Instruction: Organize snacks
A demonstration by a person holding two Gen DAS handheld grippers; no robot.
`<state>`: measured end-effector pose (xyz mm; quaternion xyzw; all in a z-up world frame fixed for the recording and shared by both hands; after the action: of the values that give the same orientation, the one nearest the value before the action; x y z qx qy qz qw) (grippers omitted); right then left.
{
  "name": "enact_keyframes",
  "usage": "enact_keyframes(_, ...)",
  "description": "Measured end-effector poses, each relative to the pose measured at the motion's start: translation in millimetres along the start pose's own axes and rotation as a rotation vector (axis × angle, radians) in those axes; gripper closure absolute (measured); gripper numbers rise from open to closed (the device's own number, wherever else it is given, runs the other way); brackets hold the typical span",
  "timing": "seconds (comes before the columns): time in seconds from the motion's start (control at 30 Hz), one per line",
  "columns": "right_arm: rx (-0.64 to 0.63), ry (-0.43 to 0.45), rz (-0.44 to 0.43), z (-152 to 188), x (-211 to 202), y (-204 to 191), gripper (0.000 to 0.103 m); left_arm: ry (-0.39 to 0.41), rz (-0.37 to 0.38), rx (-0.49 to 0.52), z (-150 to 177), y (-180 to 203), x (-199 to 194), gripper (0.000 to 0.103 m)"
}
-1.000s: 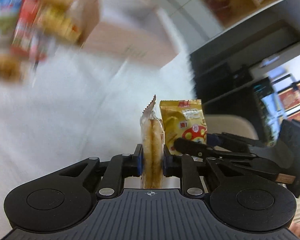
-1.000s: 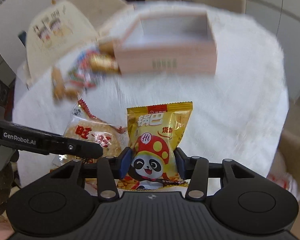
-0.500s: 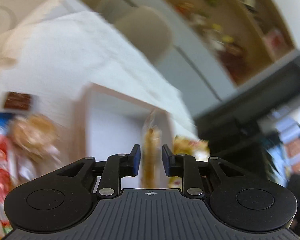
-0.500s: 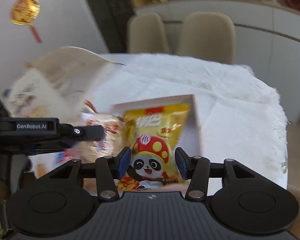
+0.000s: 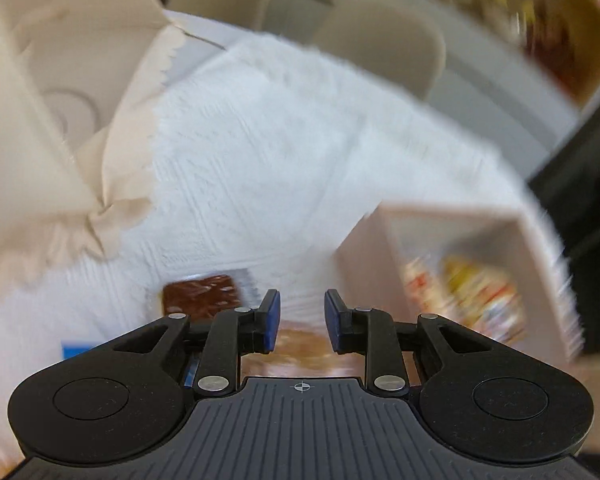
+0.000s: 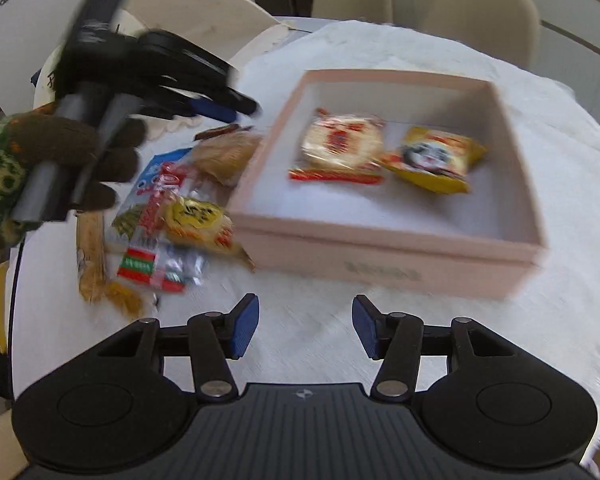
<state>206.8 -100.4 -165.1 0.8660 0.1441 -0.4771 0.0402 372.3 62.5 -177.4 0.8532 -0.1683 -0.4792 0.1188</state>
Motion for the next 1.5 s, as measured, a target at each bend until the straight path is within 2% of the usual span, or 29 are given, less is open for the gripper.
enact_keyframes(0.07,0.035,0.02,-0.008,-11.5,7.1,-11.7,0.046,-0.051,-0.014,0.073,6.0,-1.1,7.1,0.076)
enact_keyframes(0.17,0.114,0.01,-0.05,-27.7,23.6,-23.8,0.042,-0.089,0.034,0.17,19.8,-0.8,0.7,0.077)
enact_keyframes(0.27,0.133,0.022,-0.05,-38.1,39.2,-40.1,0.042,-0.169,0.115,0.188,43.3,-6.8,-7.4,0.079)
enact_keyframes(0.33,0.117,-0.003,-0.066,-38.8,50.4,-54.3,0.042,-0.197,0.142,0.191,61.1,-14.1,-16.8,0.079)
enact_keyframes(0.4,0.08,-0.05,-0.081,-31.2,55.9,-70.2,0.042,-0.193,0.147,0.184,75.2,-19.0,-30.8,0.08)
enact_keyframes(0.43,0.03,-0.031,-0.054,-26.5,51.8,-77.3,0.042,-0.197,0.161,0.172,82.5,-20.4,-37.9,0.08)
enact_keyframes(0.5,-0.074,-0.028,-0.051,-10.4,39.9,-89.6,0.043,-0.23,0.217,0.133,100.0,-20.8,-49.2,0.081)
enact_keyframes(0.6,-0.156,-0.031,-0.053,14.5,21.8,-90.0,0.043,-0.293,0.286,0.119,124.7,-15.5,-60.1,0.08)
enact_keyframes(0.67,-0.158,-0.055,-0.042,26.6,13.6,-81.0,0.043,-0.32,0.318,0.118,130.9,-12.4,-65.7,0.08)
enact_keyframes(0.73,-0.123,-0.083,-0.022,35.4,9.4,-70.0,0.043,-0.268,0.334,0.086,115.4,-12.4,-72.3,0.08)
enact_keyframes(0.77,-0.101,-0.076,-0.008,37.8,4.9,-63.2,0.043,-0.214,0.324,0.059,101.9,-15.9,-76.5,0.08)
enact_keyframes(0.83,-0.069,-0.047,0.02,39.3,-5.7,-53.3,0.043,-0.085,0.258,-0.024,68.6,-32.1,-80.6,0.078)
enact_keyframes(0.9,-0.037,-0.015,0.03,40.3,-15.6,-45.9,0.041,0.022,0.191,-0.176,37.8,-59.0,-75.8,0.076)
enact_keyframes(0.97,-0.004,0.0,0.051,43.4,-22.7,-39.1,0.036,0.081,0.117,-0.297,17.8,-84.9,-62.9,0.076)
enact_keyframes(1.0,0.011,0.002,0.065,44.4,-23.7,-35.6,0.036,0.09,0.08,-0.322,11.1,-93.6,-53.8,0.076)
enact_keyframes(1.1,0.053,0.0,0.081,52.6,-28.4,-27.1,0.036,0.054,0.011,-0.275,2.3,-100.9,-24.5,0.076)
enact_keyframes(1.2,0.08,-0.01,0.1,61.6,-32.2,-16.6,0.036,0.034,-0.008,-0.175,7.0,-89.1,-17.9,0.076)
enact_keyframes(1.27,0.097,-0.014,0.108,66.0,-33.7,-10.1,0.036,-0.027,0.041,-0.132,18.7,-75.7,-20.3,0.076)
enact_keyframes(1.33,0.1,-0.006,0.102,66.0,-35.0,-7.9,0.036,-0.096,0.12,-0.096,43.2,-55.3,-24.3,0.076)
enact_keyframes(1.4,0.08,0.008,0.102,60.8,-33.6,-11.3,0.036,-0.15,0.163,-0.064,69.6,-40.8,-35.0,0.075)
enact_keyframes(1.5,0.04,0.025,0.087,46.6,-28.7,-24.0,0.036,-0.206,0.267,-0.132,105.6,-33.4,-53.9,0.074)
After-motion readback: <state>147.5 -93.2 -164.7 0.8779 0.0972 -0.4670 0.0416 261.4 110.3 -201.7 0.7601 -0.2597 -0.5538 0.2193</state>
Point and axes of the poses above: each gripper's, at about its wrist camera, not at the fingertips, and x roughly the way its jaws point, y to its right, z to its underside, the point moved 8 cm from there along x, roughly the way its jaws point, and after that the axes turned 11 degrees about z, right-handed, at the moved point
